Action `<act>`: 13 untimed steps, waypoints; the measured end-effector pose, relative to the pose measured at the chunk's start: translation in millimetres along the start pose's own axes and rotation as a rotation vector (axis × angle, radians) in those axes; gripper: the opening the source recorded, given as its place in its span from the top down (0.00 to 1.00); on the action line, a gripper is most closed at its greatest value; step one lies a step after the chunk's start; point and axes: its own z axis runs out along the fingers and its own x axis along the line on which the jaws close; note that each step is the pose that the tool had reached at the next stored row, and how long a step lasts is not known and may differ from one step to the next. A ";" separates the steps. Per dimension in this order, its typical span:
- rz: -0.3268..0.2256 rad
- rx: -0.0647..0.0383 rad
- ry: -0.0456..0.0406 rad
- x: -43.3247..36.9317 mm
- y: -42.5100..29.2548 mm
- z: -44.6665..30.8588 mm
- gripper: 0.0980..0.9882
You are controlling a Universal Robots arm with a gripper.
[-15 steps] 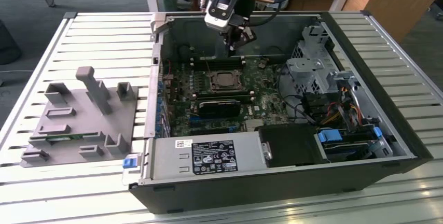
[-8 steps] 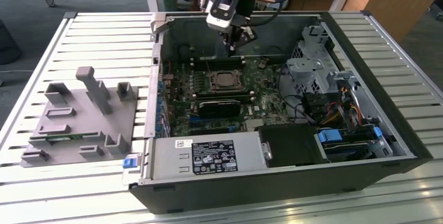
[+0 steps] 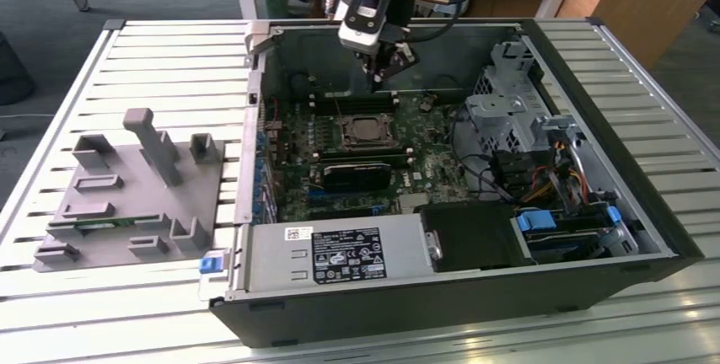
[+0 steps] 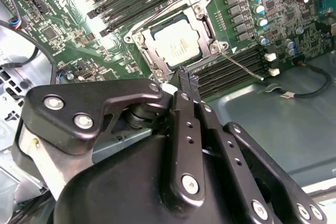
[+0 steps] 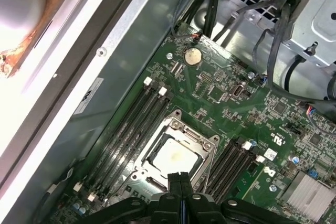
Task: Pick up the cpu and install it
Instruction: 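Install the first cpu locking lever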
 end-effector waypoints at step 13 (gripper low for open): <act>-0.071 0.001 -0.0002 0.0 0.0 0.0 0.99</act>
